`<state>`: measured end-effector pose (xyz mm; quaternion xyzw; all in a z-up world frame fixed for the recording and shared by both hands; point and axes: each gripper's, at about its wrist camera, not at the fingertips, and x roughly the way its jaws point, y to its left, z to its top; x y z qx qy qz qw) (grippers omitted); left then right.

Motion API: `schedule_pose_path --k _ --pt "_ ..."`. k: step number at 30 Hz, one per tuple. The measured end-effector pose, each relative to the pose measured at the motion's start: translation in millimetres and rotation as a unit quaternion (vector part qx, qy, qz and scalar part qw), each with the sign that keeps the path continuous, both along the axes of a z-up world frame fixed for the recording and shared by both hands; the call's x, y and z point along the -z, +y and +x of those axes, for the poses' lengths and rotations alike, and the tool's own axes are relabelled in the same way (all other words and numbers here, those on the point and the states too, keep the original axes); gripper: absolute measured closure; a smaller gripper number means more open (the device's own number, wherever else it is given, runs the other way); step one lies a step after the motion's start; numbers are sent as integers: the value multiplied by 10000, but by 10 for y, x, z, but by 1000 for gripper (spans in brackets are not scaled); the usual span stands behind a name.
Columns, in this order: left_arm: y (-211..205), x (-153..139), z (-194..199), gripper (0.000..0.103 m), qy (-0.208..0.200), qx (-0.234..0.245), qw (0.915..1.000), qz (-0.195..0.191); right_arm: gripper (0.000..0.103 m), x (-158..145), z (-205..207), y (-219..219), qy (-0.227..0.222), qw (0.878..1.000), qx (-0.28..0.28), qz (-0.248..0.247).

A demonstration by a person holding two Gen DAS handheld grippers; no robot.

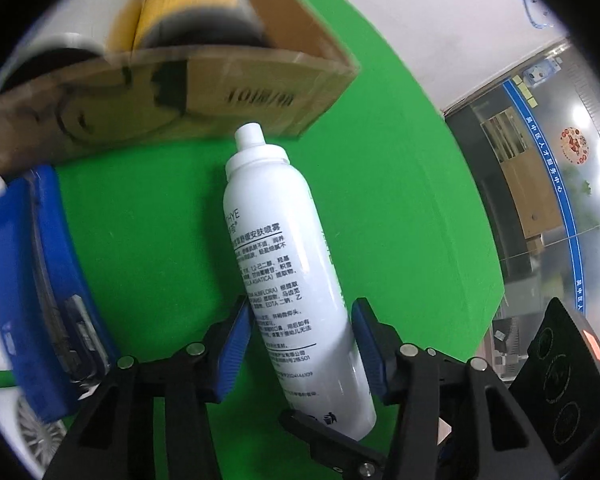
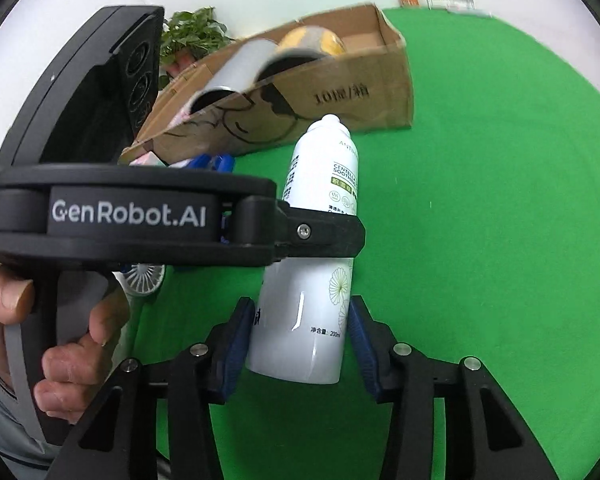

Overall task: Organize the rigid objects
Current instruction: 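Grasp the white spray bottle with both grippers, then lift the spray bottle into the box beside the jar and open both grippers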

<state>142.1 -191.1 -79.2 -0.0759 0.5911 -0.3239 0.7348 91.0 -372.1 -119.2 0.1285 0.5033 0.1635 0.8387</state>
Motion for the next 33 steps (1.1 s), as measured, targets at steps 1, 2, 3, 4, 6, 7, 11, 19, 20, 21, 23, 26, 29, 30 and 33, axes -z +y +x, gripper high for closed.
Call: schedule_pose_path --k 1,2,3,4,6,7,11,19,20,21,23,26,29,30,33 --pt "0 -144 -18 54 -196 9 9998 -10 58 -81 -6 10 -126 9999 -6 -45" --pt "1 -284 -20 54 -381 7 9993 -31 58 -178 -29 3 -267 9996 -4 -77" --pt "-2 -404 4 54 -544 -2 9985 -55 59 -290 -6 0 -413 9991 -6 -112" --pt "-11 -513 36 54 -688 -11 9976 -79 59 -416 25 -7 -565 9983 -3 -140" --pt "-28 -848 131 54 -1081 -2 9941 -126 59 -693 138 -18 -880 9958 -18 -241" --pt "-31 -965 199 54 -1221 12 9924 -132 59 -802 201 -28 -996 9946 -32 -294" --pt "-104 -1491 723 54 -1630 -37 9865 -121 59 -1274 714 -84 -1386 9891 -120 -480" --pt "-291 -1368 1980 55 -777 -257 9966 -41 59 -1433 2100 -261 -734 9954 -372 -497" --pt "-323 -1270 2060 55 -639 -239 9977 -5 59 -1380 2183 -264 -656 9958 -353 -535" --pt "-349 -1184 2098 55 -552 -207 9983 21 59 -1272 2271 -259 -538 9961 -332 -610" --pt "-379 -929 2191 55 -269 -152 9995 80 59 -1081 2431 -216 -374 9967 -299 -649" --pt "-401 -646 2215 55 65 -106 9999 109 59 -792 2611 -190 -130 9979 -281 -572" --pt "-477 -417 2171 55 305 30 9993 221 59 -585 2651 -209 70 9977 -239 -623" --pt "-501 -376 2171 55 354 77 9990 247 59 -499 2671 -156 154 9975 -208 -656" --pt "-595 -322 2144 56 449 150 9985 273 59 -402 2719 -144 195 9961 -94 -856"
